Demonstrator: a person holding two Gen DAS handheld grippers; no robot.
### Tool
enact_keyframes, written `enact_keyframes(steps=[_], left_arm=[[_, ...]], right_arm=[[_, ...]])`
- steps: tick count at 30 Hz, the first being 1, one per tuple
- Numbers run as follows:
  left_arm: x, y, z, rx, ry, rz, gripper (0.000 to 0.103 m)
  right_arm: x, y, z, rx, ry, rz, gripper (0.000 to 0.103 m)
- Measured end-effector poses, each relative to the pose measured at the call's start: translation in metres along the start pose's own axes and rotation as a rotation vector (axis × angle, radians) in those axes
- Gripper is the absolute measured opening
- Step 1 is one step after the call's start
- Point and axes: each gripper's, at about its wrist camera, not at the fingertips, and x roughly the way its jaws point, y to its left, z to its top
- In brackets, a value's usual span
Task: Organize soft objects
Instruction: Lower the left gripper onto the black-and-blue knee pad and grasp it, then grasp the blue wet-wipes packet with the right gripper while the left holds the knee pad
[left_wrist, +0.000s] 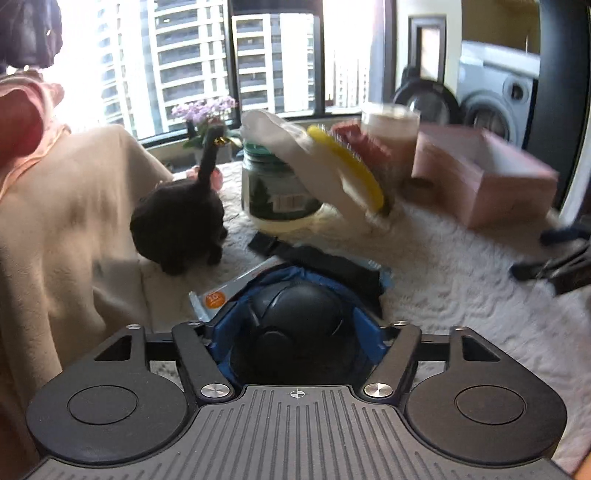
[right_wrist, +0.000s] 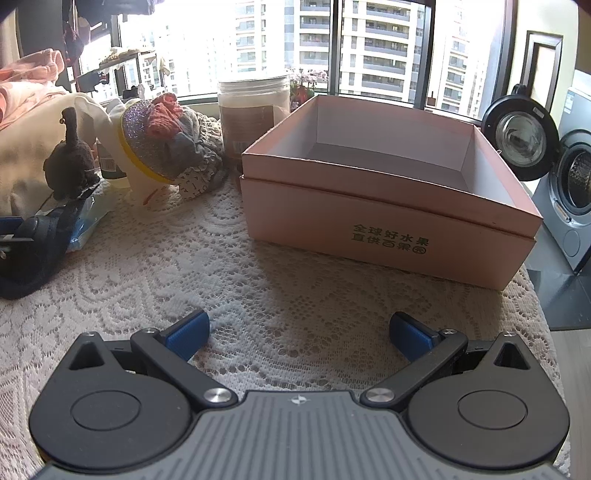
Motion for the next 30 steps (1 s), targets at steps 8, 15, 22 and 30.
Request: enact_keyframes(steps=[8, 15, 22, 30], left_arm=[[0.007, 0.008, -0.003, -0.005, 0.001, -0.003, 0.080], [-0.022, 0.026, -0.016, -0.123, -0.028, -0.056, 0.078], [-0.060, 0.053, -0.033, -0.242, -0.051, 0.012, 0.078], [-0.071, 0.080, -0.044, -0.340, -0.058, 0.022, 0.078]], right_arm=[[0.000, 0.002, 0.003, -0.018, 0.008, 0.006, 0.103], [-0.010, 0.043, 0.033, -0.148, -0.001, 0.085, 0.100], [0.012, 0.129, 0.083, -0.262, 0.001, 0.325, 0.097], [0.071, 0.192, 0.114, -0.245, 0.071, 0.399, 0.038]])
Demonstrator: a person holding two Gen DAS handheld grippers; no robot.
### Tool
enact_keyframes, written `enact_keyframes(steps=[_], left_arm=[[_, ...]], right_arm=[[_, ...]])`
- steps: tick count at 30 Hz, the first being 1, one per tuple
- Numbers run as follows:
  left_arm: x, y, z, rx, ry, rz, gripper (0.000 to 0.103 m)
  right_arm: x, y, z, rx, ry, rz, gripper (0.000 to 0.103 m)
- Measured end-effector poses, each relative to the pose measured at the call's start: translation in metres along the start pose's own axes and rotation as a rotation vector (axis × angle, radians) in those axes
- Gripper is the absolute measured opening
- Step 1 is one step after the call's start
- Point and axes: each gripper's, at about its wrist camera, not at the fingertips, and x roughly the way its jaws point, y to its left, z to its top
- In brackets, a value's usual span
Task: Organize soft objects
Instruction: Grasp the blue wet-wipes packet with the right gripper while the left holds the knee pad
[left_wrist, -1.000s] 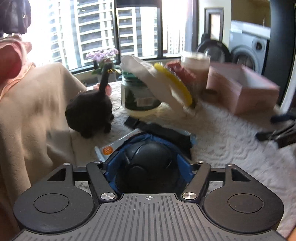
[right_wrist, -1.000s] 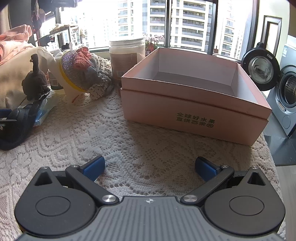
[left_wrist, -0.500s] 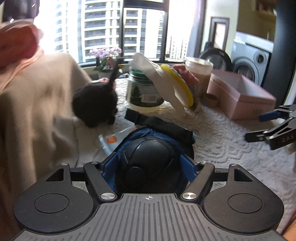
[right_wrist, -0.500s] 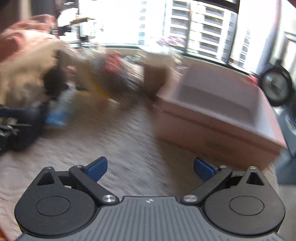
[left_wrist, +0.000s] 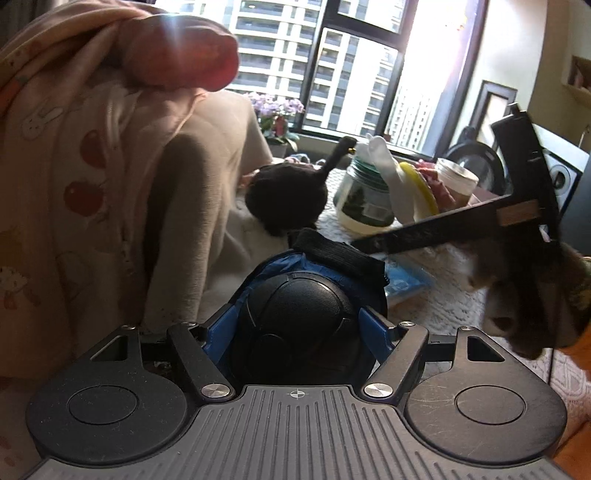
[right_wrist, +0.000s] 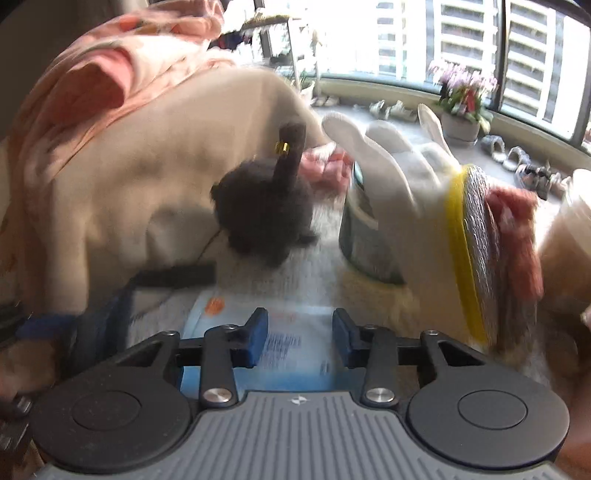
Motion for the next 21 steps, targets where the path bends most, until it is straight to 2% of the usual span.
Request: enact_keyframes(steps=[3, 10, 18, 19, 21], left_arm=[[0.004, 0.005, 0.001, -0.018, 0.003, -0.007, 0.078], [0.009, 0.016, 0.000, -0.070, 0.015, -0.011, 0.078], [0.008, 0.018, 0.003, -0.098, 0.038, 0.034, 0.078], [0.008, 0.017, 0.004, -0.096, 0.044, 0.044, 0.078], [0.009, 0.014, 0.006, -0.088, 0.054, 0.057, 0.078]], right_arm=[[0.010, -0.005, 0.007, -0.004, -0.004, -0.019, 0.038], [-0.001, -0.029, -0.005, 0.055, 0.067, 0.073, 0.039], [-0.047, -0.003, -0.044, -0.044, 0.116, 0.180, 0.039], [-0.054, 0.003, -0.048, -0.084, 0.096, 0.186, 0.043], [-0.063, 0.015, -0.051, -0.167, 0.051, 0.179, 0.070]])
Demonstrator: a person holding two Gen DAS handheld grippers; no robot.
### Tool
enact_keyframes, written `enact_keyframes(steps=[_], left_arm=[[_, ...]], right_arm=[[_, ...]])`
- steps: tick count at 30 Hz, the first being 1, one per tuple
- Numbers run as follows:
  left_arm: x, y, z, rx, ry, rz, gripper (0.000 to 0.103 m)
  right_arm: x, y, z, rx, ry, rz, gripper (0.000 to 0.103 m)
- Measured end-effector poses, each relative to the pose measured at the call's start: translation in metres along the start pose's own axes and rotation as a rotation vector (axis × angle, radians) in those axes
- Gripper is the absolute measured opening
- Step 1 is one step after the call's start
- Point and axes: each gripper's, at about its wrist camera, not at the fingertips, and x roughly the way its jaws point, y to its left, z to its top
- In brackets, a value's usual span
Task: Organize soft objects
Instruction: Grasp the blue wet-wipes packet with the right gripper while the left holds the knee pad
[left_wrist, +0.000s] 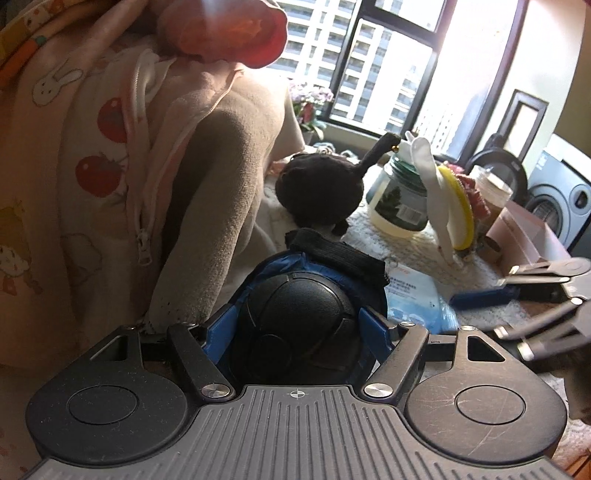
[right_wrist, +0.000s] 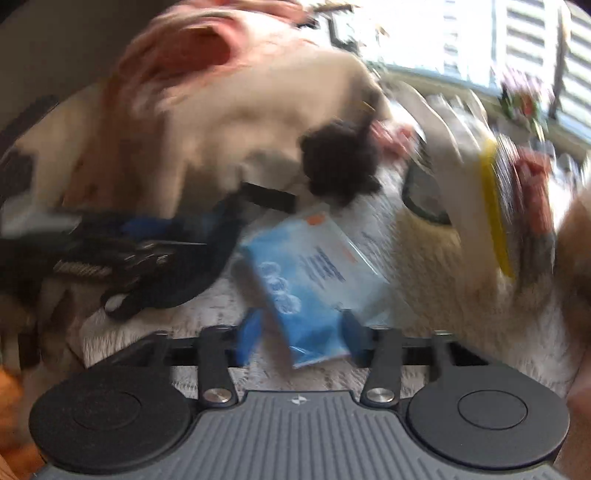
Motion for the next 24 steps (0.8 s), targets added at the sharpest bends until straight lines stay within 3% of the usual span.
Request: enact_keyframes(steps=[1, 5, 8, 10, 13, 15, 16, 17, 24], left_arm=[[0.000, -0.002, 0.002, 0.006, 0.001, 0.007, 0.078], [-0.004, -0.006, 0.007, 0.027, -0.005, 0.031, 0.078], [-0.009, -0.003, 0.009, 0.032, -0.007, 0.049, 0.078], [-0.009, 0.001, 0.008, 0.023, -0.001, 0.054, 0.078], [-0.008, 0.008, 0.009, -0.004, 0.015, 0.039, 0.078], [-0.007, 0.007, 0.011, -0.005, 0.019, 0.030, 0.078], [-0.007, 0.004, 0.013, 0.003, 0.020, 0.030, 0.078], [-0.007, 0.001, 0.014, 0.013, 0.020, 0.030, 0.078], [-0.025, -0.034, 0.023, 0.094, -0.017, 0.015, 0.078]], right_arm=[[0.000, 0.007, 0.001, -0.033, -0.021, -0.008, 0.082], [0.015, 0.018, 0.015, -0.170, -0.074, -0.046, 0.083], [0.042, 0.009, 0.028, -0.222, -0.056, -0.073, 0.083], [0.059, -0.005, 0.035, -0.197, -0.030, -0.044, 0.084], [0.067, -0.030, 0.042, -0.043, 0.035, 0.100, 0.086], [0.063, -0.033, 0.036, -0.003, 0.029, 0.133, 0.087], [0.061, -0.029, 0.033, -0.013, 0.025, 0.118, 0.086], [0.058, -0.024, 0.030, -0.028, 0.028, 0.086, 0.078], [-0.001, -0.013, -0.006, -0.032, 0.020, 0.007, 0.074]])
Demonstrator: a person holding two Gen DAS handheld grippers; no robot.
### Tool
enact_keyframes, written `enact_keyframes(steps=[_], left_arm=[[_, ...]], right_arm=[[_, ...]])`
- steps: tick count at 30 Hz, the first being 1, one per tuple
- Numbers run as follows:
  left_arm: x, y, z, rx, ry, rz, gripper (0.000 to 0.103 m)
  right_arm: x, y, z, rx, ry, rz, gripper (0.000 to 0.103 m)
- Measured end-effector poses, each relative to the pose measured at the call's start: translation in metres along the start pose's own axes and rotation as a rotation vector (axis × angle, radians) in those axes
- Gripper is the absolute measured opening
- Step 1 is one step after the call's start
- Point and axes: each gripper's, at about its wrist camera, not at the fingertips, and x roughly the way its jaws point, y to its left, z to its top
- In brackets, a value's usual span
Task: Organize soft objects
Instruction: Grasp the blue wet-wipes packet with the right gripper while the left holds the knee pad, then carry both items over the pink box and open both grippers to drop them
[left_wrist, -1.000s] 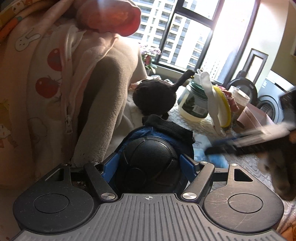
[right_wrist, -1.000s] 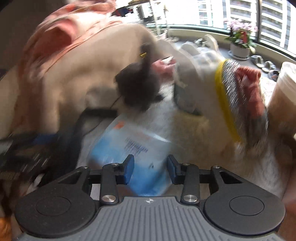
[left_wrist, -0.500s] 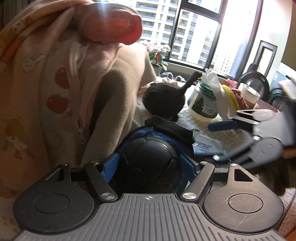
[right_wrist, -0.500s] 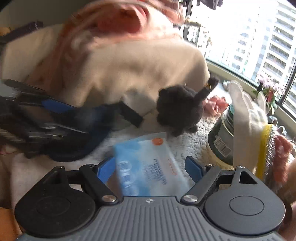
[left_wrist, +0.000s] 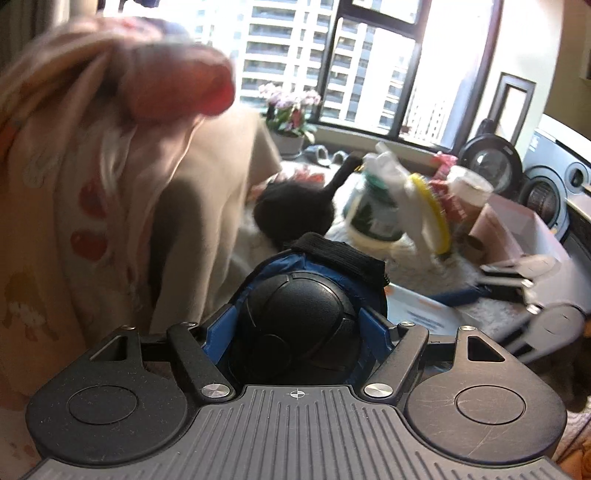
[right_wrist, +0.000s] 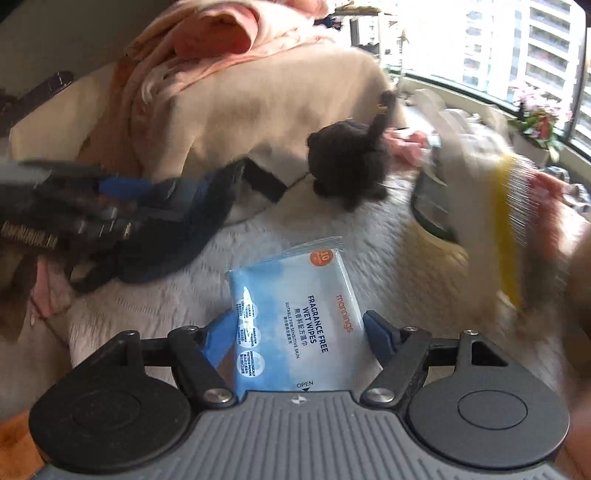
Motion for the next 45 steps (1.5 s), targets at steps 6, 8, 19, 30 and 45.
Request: enact_keyframes(steps=[6, 8, 19, 30, 45], left_arm=[[-0.025, -0.025, 0.011, 0.047, -0.052, -0.019, 0.078], [-0.027, -0.045, 0.013, 0.076, -0.050, -0.059, 0.078], [-0.040, -0.219, 0.017, 0.489, -0.034, -0.355, 0.078], [0.029, -0.292, 0.144, 0.336, -0.020, -0.533, 0.079], [0.176, -0.300, 0.139, 0.219, 0.123, -0.543, 0.071]], right_arm=[[-0.094, -0.021, -0.051, 0.105, -0.099, -0.114, 0.074], [-0.124, -0.029, -0.068, 0.142, -0.140, -0.169, 0.074], [-0.256, -0.055, -0.135, 0.294, -0.349, -0.455, 0.074], [-0.297, -0.091, -0.133, 0.337, -0.453, -0.587, 0.074], [-0.262, -0.171, -0.124, 0.496, -0.386, -0.624, 0.074]])
